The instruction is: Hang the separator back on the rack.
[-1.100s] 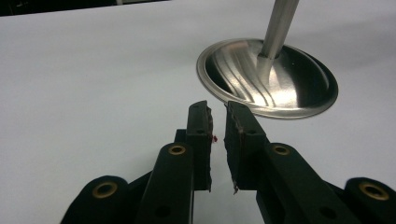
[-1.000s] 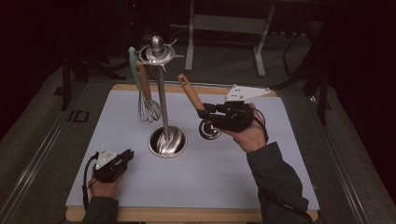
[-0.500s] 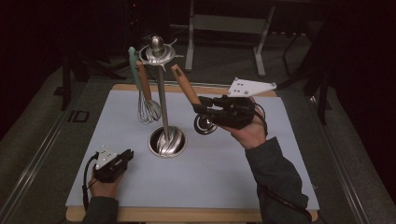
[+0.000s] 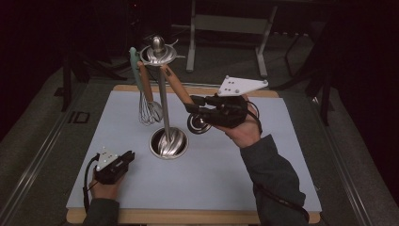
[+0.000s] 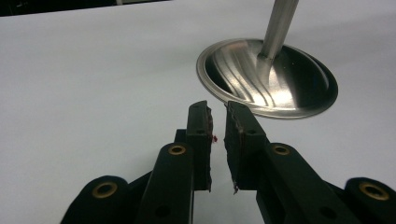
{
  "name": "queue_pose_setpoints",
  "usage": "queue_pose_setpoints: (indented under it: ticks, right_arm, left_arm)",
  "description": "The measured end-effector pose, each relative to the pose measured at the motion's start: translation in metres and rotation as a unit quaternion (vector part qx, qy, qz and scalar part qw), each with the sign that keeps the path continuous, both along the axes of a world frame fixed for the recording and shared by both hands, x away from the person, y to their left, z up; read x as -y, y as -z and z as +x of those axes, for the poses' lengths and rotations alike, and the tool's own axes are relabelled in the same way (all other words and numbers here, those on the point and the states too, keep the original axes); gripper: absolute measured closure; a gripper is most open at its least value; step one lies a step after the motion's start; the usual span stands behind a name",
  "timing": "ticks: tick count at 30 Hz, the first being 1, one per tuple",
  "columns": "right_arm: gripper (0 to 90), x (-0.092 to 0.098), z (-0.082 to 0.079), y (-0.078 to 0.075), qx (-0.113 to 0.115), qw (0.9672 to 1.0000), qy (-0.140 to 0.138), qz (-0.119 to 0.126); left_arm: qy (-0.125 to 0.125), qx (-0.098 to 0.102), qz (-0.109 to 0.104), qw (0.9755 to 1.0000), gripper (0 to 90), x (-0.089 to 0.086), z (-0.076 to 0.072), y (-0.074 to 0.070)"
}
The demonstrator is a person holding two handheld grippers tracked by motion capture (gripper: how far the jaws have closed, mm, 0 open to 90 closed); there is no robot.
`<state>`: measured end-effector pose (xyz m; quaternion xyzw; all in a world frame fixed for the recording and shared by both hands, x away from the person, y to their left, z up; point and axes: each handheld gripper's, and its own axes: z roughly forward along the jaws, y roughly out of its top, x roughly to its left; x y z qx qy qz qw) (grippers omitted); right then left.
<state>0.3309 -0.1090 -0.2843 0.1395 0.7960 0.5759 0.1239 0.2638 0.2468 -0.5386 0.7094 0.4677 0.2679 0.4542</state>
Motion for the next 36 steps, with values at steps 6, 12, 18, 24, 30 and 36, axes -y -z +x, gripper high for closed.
queue_pose_setpoints:
  ticks: [6,12,18,24,30,36]
  right_arm:
    - [70.8,-0.006,0.006,0.006,0.001,0.9999,0.011,-0.008]
    - [70.8,-0.016,0.010,0.011,-0.004,0.9998,0.015,-0.015]
    - [70.7,-0.028,0.015,0.016,-0.014,0.9996,0.016,-0.020]
    - [69.4,-0.035,0.017,0.019,-0.024,0.9994,0.012,-0.023]
    - [67.8,-0.032,0.017,0.019,-0.025,0.9993,0.015,-0.021]
    - [67.2,-0.025,0.017,0.021,-0.026,0.9992,0.018,-0.023]
  left_arm:
    - [0.000,0.000,0.001,1.0000,80.0,0.000,0.000,0.000]
    - [0.000,0.001,0.000,1.0000,79.9,0.000,0.000,0.000]
    - [0.001,0.001,0.000,1.0000,79.8,0.000,0.000,0.000]
    - [0.001,0.001,-0.001,1.0000,79.7,-0.001,0.000,0.000]
    - [0.000,0.001,-0.001,1.0000,79.6,-0.001,0.000,0.000]
    - [0.000,0.002,0.000,1.0000,79.7,0.000,0.000,0.000]
